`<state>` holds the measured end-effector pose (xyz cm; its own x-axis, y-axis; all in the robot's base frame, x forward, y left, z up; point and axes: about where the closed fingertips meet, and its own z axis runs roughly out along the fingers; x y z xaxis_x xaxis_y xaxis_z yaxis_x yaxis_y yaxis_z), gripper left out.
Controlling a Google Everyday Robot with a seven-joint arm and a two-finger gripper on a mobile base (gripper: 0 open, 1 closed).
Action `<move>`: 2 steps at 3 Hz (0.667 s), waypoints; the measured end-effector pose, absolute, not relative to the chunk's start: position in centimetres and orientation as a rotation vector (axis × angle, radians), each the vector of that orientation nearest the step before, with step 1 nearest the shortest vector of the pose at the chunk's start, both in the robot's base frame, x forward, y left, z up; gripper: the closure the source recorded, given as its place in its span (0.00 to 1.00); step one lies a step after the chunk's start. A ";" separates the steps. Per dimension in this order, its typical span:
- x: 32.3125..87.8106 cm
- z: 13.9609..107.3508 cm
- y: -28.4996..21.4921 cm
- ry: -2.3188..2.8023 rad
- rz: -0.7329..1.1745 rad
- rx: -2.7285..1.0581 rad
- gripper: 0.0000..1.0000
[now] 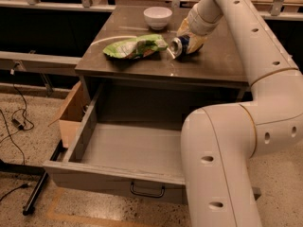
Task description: Pick pepsi can from top drawer and place on counter
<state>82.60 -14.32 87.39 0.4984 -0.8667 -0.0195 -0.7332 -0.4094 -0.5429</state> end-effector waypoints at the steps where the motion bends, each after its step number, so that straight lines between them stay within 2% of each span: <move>1: 82.7 87.1 -14.9 1.339 -0.372 -2.256 0.00; 2: 82.7 87.0 -15.2 1.348 -0.373 -2.253 0.00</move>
Offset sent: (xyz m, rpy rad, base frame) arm 0.0119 -0.0282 0.0138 -0.0111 0.0040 -0.0525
